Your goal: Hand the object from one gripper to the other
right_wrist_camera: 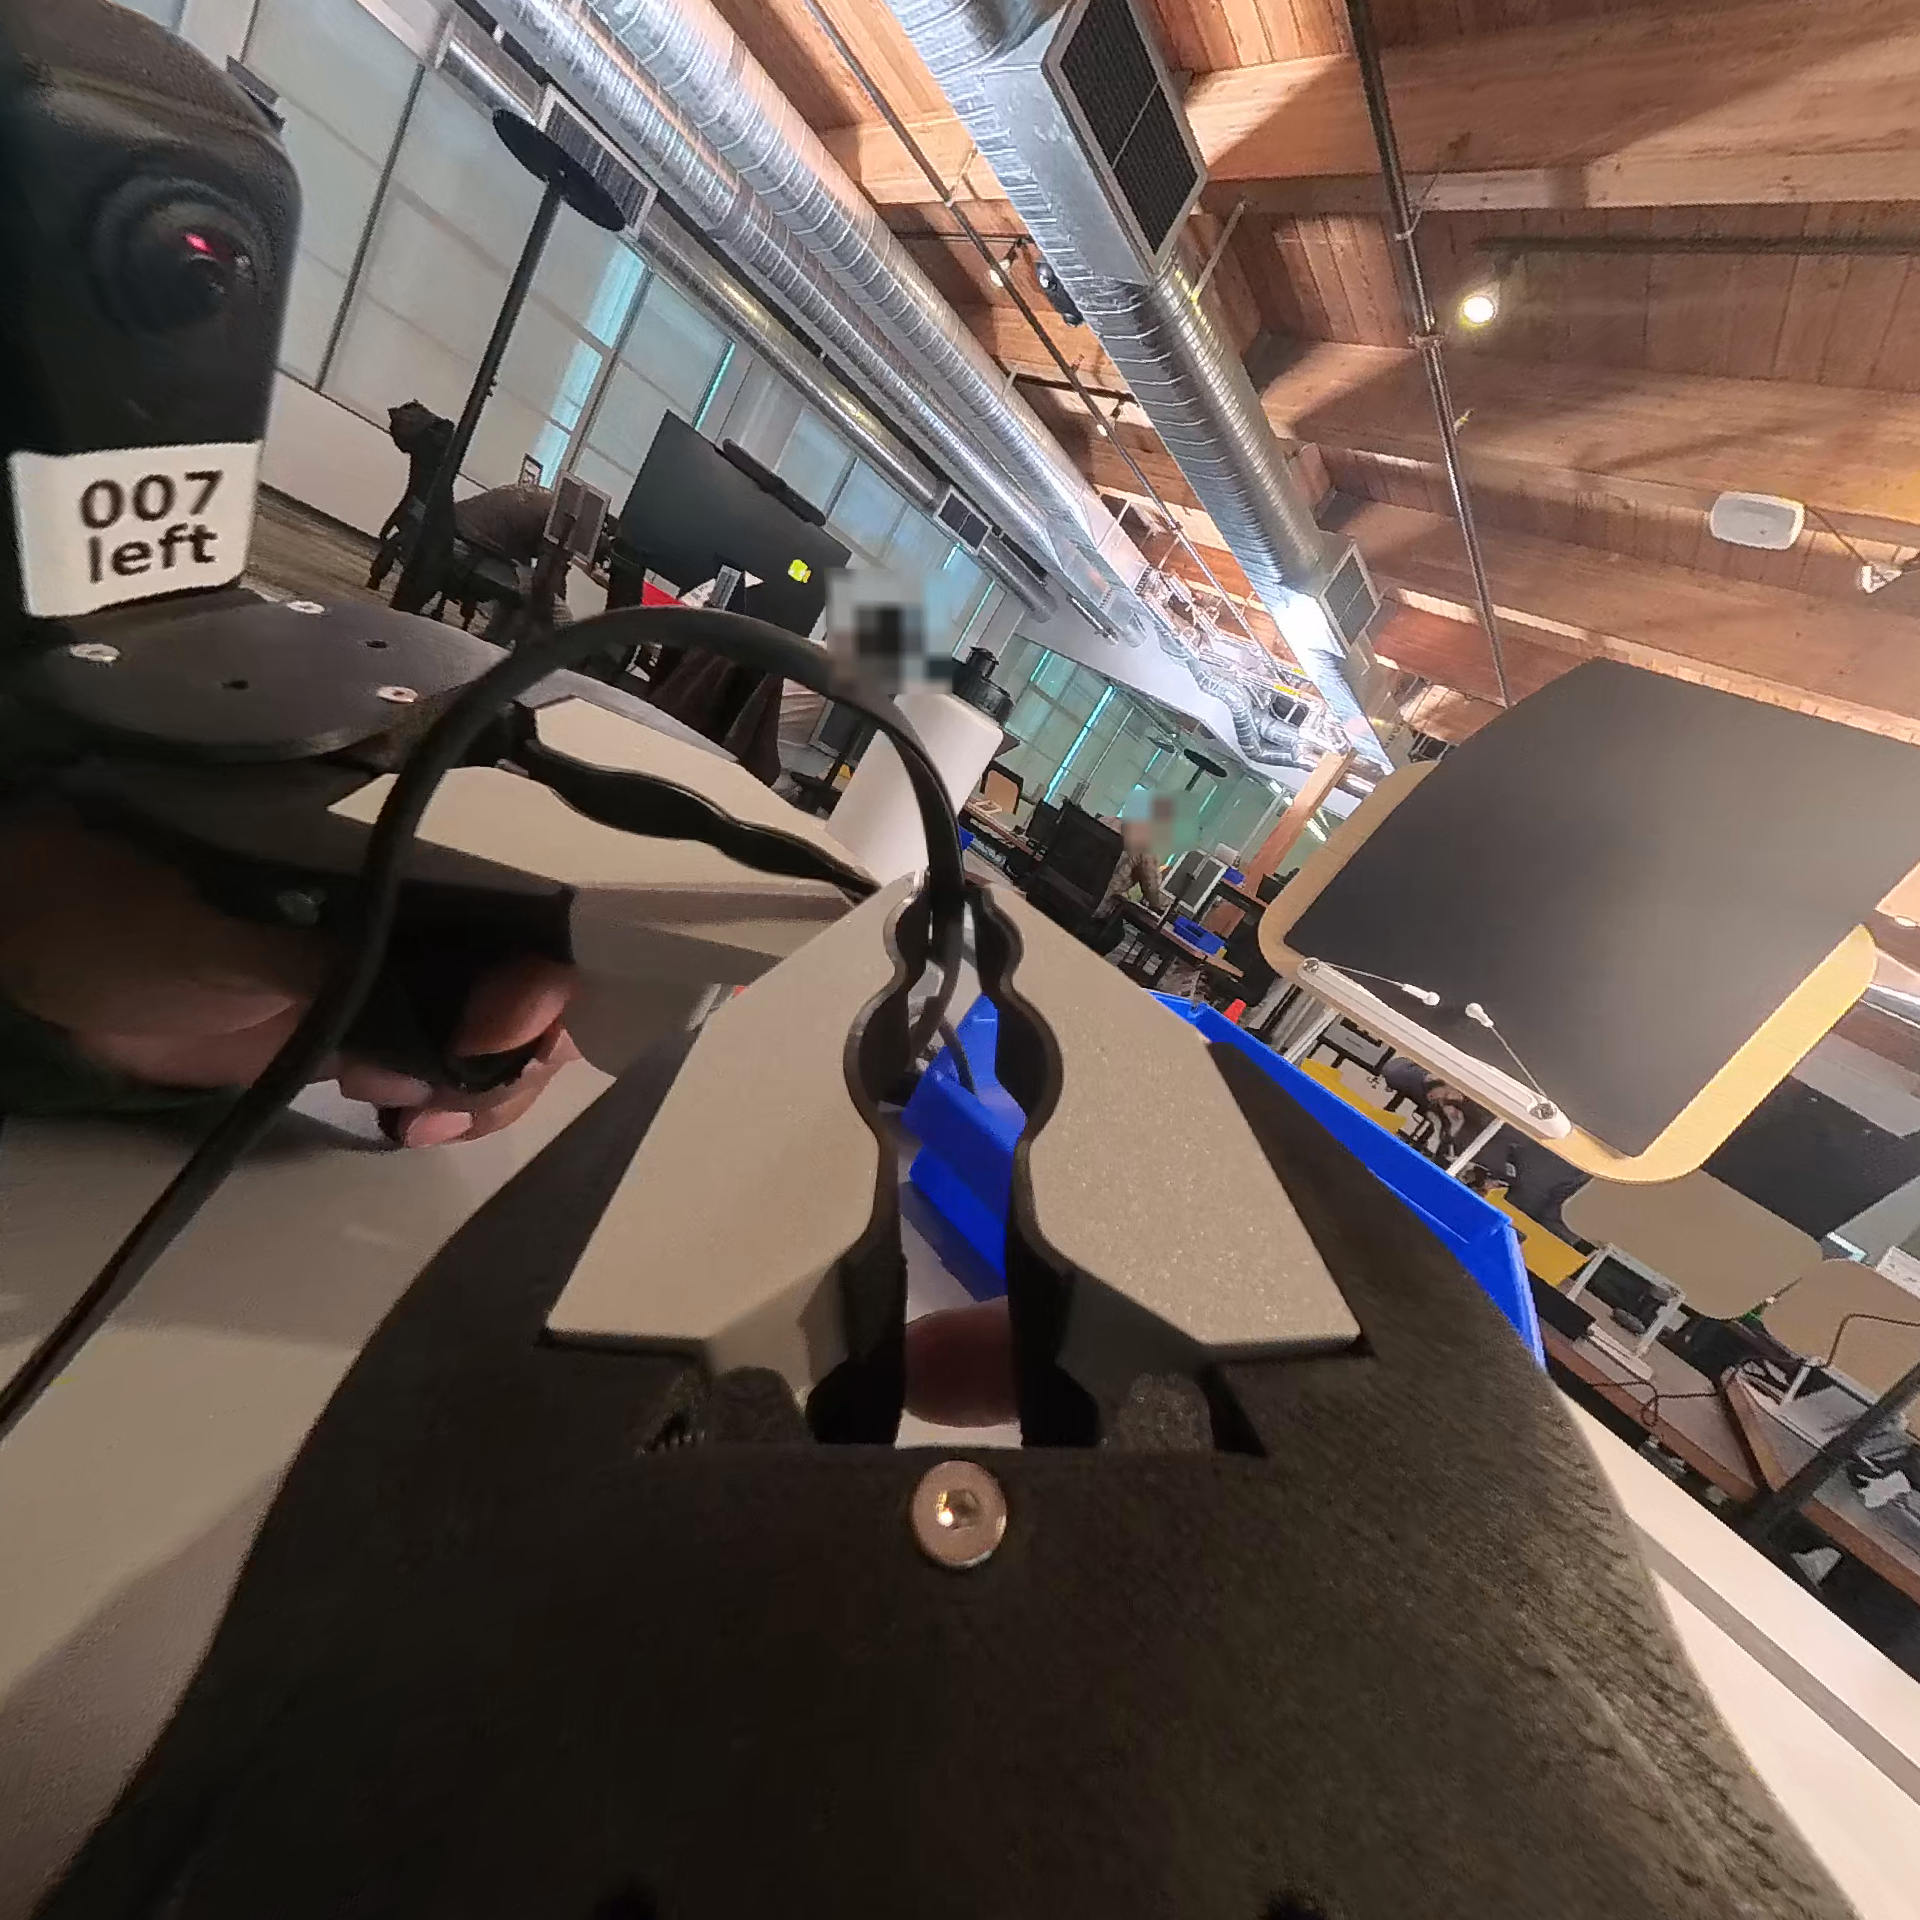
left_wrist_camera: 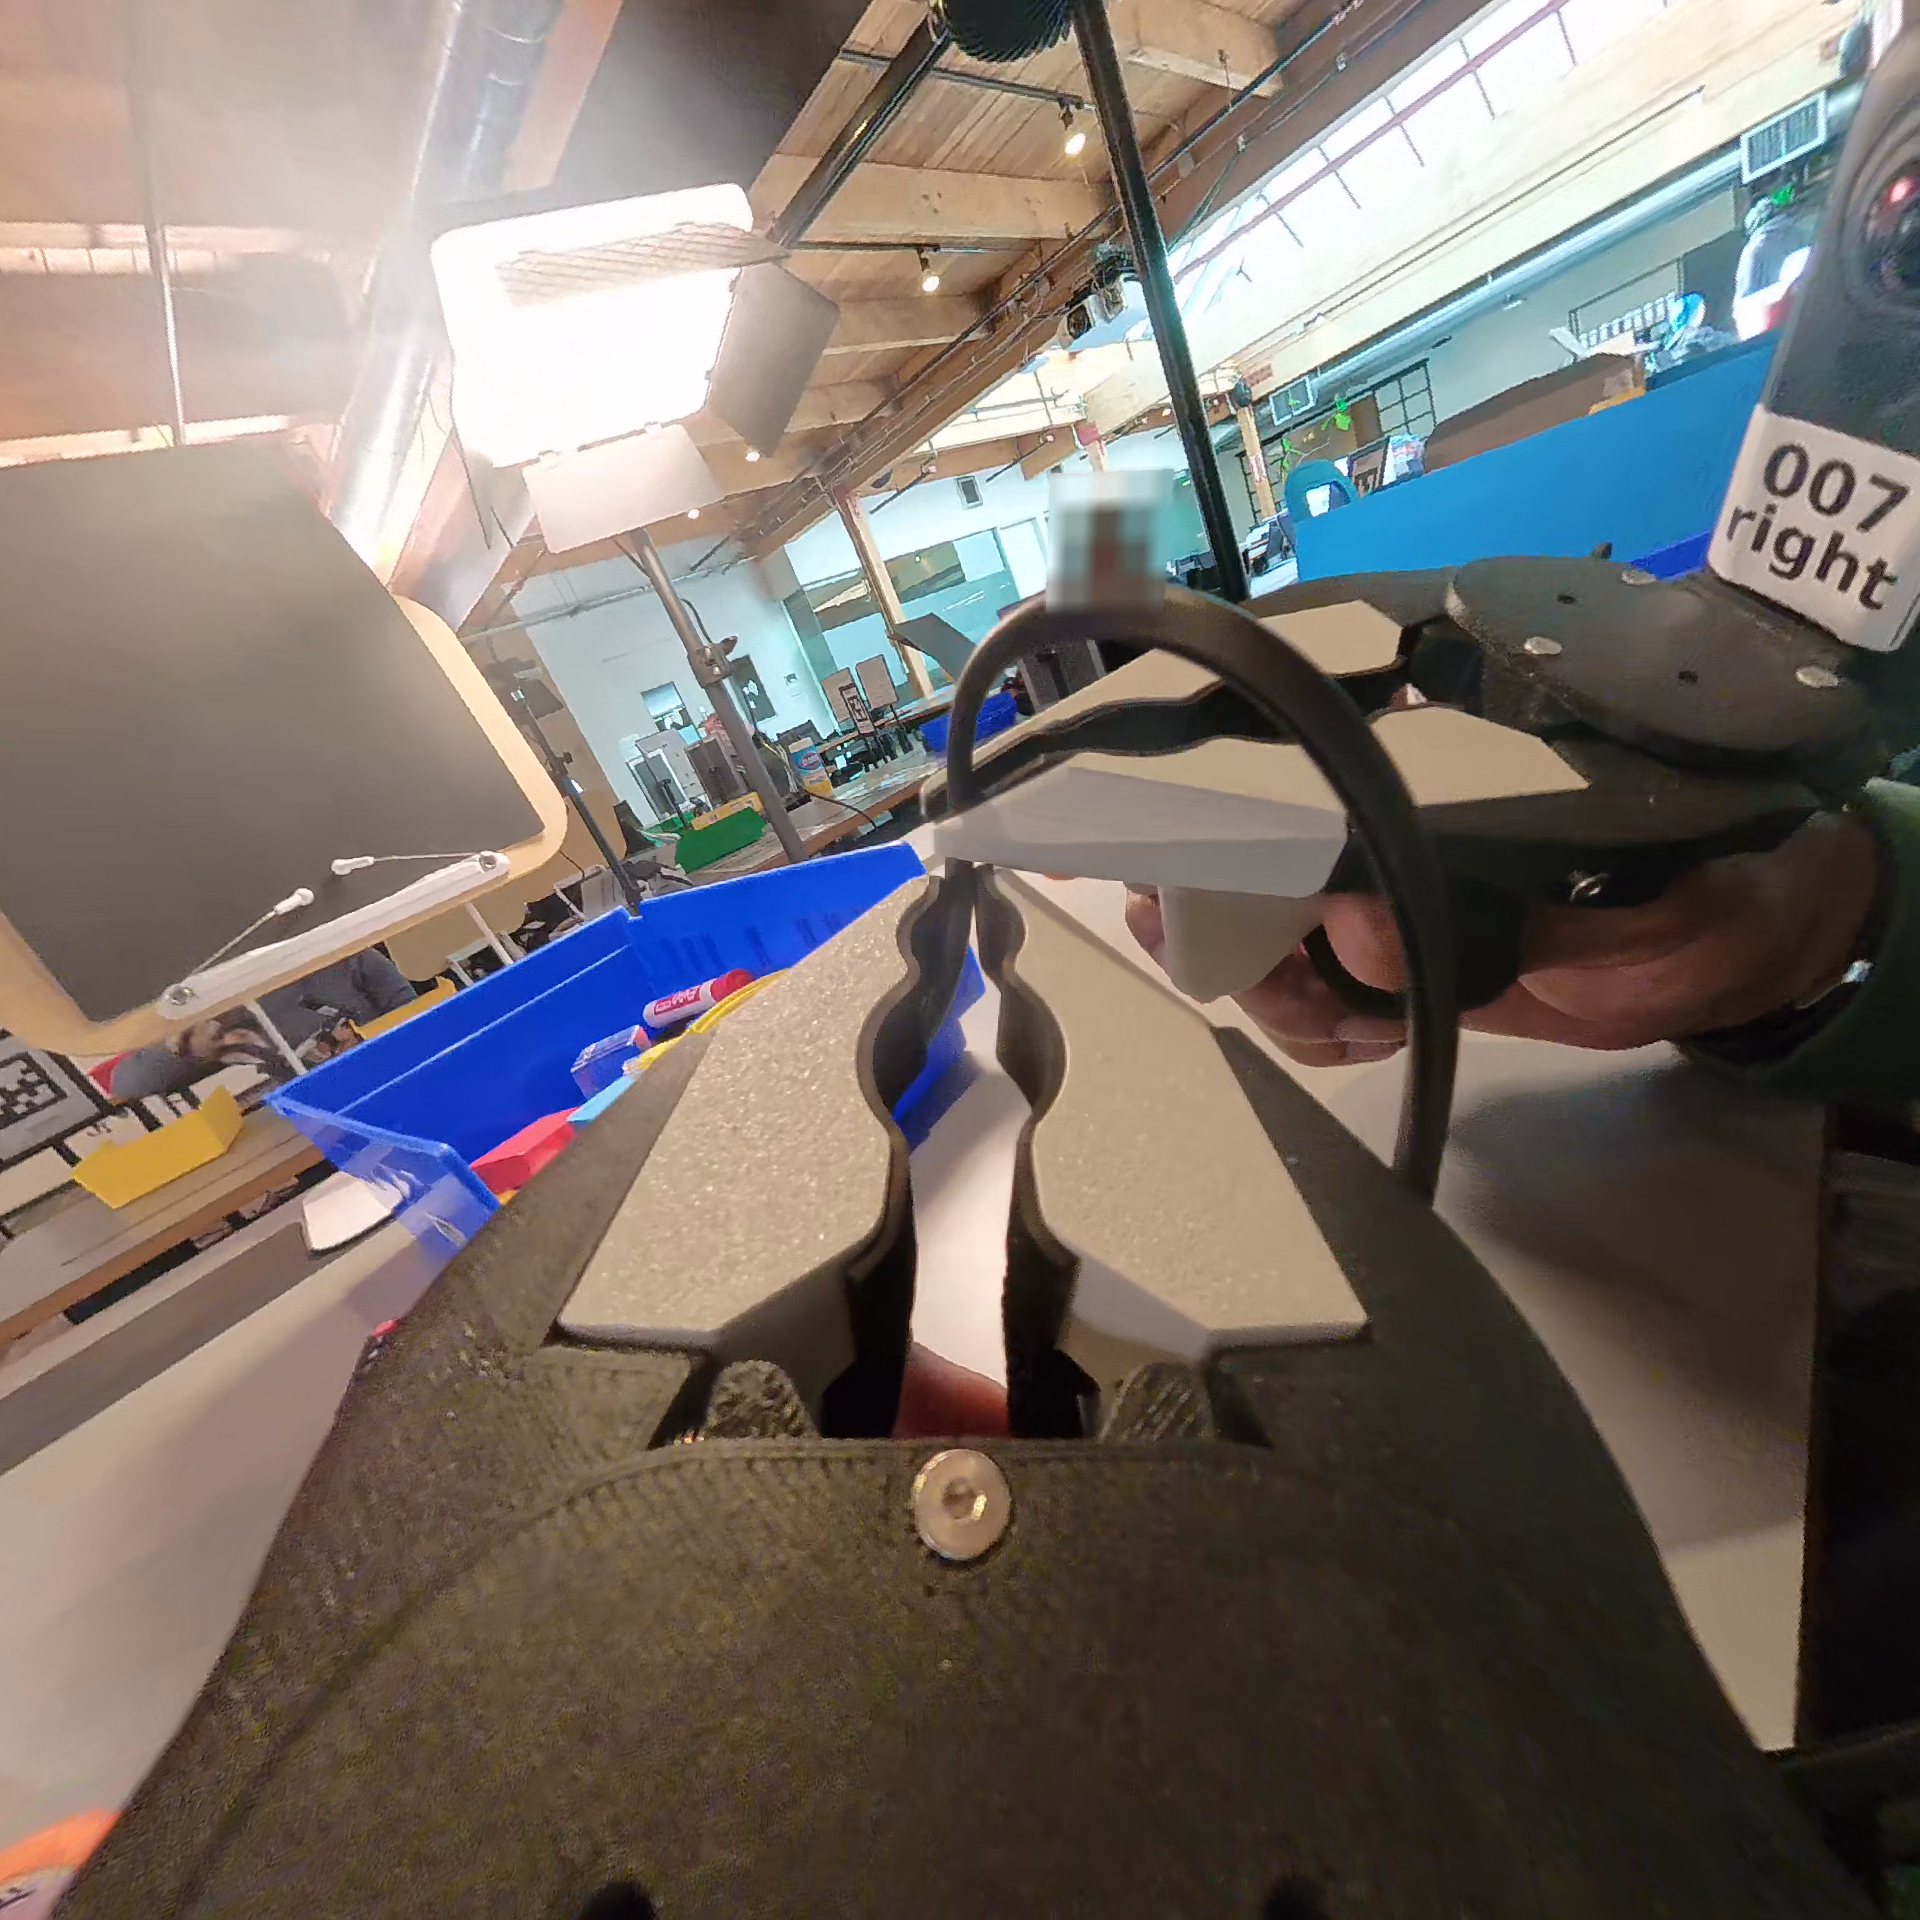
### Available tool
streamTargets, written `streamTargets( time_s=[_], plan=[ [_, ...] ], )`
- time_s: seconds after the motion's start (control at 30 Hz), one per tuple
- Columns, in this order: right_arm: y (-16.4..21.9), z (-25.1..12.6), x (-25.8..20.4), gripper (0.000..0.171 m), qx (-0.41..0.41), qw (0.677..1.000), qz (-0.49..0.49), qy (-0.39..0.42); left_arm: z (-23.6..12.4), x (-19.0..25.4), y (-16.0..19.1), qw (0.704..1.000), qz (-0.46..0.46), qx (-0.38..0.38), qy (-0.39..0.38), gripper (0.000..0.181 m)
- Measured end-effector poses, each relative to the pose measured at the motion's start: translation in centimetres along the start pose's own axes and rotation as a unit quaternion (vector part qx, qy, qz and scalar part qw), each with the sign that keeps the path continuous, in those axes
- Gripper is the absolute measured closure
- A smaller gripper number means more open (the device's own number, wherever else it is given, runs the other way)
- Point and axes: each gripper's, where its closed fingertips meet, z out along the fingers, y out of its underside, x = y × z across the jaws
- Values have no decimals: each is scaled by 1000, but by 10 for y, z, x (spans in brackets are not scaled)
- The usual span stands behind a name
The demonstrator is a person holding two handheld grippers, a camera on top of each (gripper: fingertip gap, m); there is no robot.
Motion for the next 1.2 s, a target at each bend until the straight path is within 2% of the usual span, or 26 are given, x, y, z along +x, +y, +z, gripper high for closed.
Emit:
streamTargets(
  time_s=[0.3,0.63,1.2],
  plan=[
    [-3,-2,10,161,8,1000,16,20,-3,-13,-4,997,-70,17,-6,176],
    [12,4,-3,159,-34,998,-58,13,-7,-14,-15,989,-134,54,20,176],
    [13,4,2,167,-40,998,-48,19,-6,-6,-16,987,-142,57,44,174]
  ],
)
